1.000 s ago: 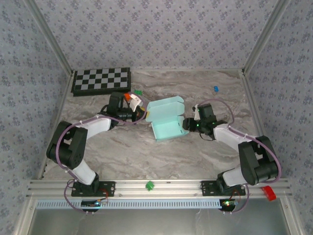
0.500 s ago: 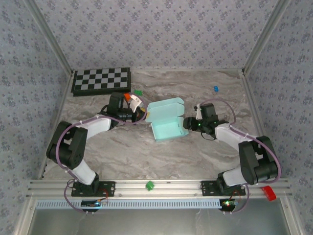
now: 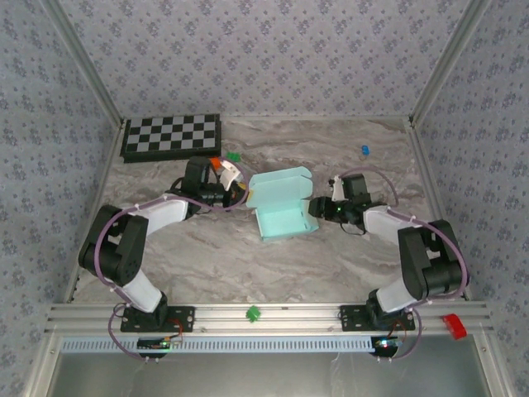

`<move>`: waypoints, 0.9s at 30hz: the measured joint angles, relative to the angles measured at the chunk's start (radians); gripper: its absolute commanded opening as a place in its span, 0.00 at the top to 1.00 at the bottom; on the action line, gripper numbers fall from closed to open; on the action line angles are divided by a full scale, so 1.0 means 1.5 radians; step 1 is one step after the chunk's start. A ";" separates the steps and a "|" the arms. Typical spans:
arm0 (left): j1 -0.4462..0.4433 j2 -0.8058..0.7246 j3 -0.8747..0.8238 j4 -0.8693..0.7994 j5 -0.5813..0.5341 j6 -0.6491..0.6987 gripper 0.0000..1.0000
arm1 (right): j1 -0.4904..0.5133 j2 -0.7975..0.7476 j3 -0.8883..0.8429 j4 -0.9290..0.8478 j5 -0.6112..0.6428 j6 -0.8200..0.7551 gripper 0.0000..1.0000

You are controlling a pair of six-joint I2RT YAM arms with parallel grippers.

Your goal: Fold the paper box

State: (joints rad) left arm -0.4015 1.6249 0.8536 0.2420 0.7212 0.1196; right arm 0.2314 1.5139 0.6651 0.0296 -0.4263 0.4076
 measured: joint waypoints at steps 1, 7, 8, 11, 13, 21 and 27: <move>0.000 0.000 0.000 0.000 0.000 0.000 1.00 | 0.001 0.003 0.000 0.005 -0.007 0.003 0.49; 0.000 0.000 0.000 0.000 -0.003 -0.006 1.00 | 0.018 0.023 0.000 0.039 -0.037 0.020 0.54; 0.000 0.000 0.000 0.000 -0.003 -0.008 1.00 | 0.022 0.027 0.001 0.044 -0.041 0.022 0.55; 0.000 0.000 0.000 0.000 -0.006 -0.011 1.00 | 0.032 0.036 0.001 0.054 -0.046 0.031 0.56; 0.000 0.000 0.000 0.000 -0.008 -0.013 1.00 | 0.039 0.039 0.002 0.055 -0.046 0.034 0.56; -0.003 -0.002 0.000 0.000 -0.028 -0.023 1.00 | 0.069 0.038 0.002 0.045 -0.013 0.038 0.55; -0.010 -0.010 -0.001 -0.005 -0.049 -0.028 1.00 | 0.088 0.032 0.007 0.017 0.038 0.032 0.60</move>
State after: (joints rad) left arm -0.4171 1.6104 0.8516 0.2340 0.6483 0.0769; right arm 0.3630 1.5623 0.6754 0.0547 -0.3695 0.4553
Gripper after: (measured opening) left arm 0.054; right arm 0.406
